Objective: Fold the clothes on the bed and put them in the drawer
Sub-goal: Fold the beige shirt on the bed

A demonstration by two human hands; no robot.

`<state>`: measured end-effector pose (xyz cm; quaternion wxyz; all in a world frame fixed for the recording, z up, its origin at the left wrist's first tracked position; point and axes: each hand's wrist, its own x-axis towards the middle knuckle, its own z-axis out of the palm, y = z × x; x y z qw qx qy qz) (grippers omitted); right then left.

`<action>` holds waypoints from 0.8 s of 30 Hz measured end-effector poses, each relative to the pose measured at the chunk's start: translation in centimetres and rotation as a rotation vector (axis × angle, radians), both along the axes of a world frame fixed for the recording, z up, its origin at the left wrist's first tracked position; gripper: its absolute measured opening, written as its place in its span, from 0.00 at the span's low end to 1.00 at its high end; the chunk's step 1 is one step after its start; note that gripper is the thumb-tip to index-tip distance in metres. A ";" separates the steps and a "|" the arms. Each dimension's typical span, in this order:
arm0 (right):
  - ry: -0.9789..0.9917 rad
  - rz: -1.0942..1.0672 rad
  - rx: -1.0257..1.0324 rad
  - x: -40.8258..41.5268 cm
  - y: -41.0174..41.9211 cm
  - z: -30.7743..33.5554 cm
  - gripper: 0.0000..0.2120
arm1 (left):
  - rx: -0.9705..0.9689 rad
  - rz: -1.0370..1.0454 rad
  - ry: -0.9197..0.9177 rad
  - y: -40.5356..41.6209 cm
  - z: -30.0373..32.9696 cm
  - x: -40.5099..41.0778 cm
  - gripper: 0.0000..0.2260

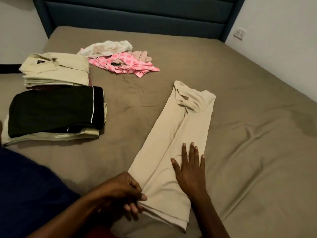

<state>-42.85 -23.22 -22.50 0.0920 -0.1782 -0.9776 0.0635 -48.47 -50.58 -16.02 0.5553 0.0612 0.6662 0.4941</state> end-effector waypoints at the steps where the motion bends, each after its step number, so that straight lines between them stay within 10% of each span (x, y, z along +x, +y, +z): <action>1: -0.008 -0.006 -0.006 0.8 -0.9 0.0 0.38 | -0.021 0.000 -0.006 -0.1 0.1 0.1 0.09; 9: -0.081 0.089 -0.092 8.6 -6.2 1.8 0.35 | -0.042 -0.010 0.122 -1.4 1.0 -0.2 0.16; 12: -0.053 0.279 -0.257 11.7 -6.8 3.8 0.31 | -0.091 0.050 0.743 -3.4 0.6 -2.6 0.08; 15: 0.251 0.222 -0.448 13.4 -3.8 5.0 0.25 | -0.192 -0.172 1.456 -5.4 0.1 -5.3 0.20; 18: 0.299 0.041 -0.539 12.9 -0.6 4.9 0.27 | -0.075 -0.499 1.625 -5.2 -1.9 -7.1 0.32; 24: 0.185 0.256 -0.693 12.3 -1.4 5.2 0.23 | 0.184 -0.672 1.857 -3.1 -3.4 -7.6 0.21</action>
